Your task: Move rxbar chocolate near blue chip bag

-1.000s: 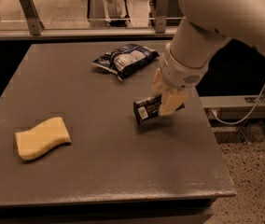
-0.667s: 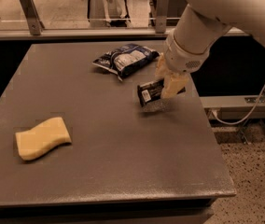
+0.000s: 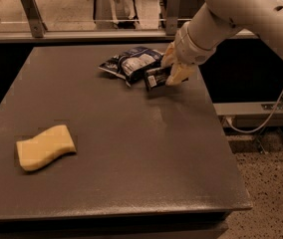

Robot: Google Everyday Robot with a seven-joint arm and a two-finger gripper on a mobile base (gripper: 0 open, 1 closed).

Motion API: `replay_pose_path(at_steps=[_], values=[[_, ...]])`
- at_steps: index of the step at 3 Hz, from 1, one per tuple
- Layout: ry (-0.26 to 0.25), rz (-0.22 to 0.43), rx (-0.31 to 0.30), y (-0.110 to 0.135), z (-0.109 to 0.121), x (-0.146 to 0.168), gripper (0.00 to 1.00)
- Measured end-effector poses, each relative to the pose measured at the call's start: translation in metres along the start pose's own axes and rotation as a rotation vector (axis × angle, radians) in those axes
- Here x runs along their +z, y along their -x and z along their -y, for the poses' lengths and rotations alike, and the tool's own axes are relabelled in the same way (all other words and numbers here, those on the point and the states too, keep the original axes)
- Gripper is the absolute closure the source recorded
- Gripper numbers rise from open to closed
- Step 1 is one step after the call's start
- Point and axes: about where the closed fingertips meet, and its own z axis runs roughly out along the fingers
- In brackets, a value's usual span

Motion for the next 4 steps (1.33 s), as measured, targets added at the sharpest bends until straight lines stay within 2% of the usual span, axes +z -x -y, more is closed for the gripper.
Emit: replay_pose_path(at_steps=[1, 4], values=[[-0.042, 0.087, 0.017, -0.0062, 0.0201, 0.0252, 0.82], [-0.029, 0.094, 0.016, -0.0039, 0.0183, 0.0336, 0.11]])
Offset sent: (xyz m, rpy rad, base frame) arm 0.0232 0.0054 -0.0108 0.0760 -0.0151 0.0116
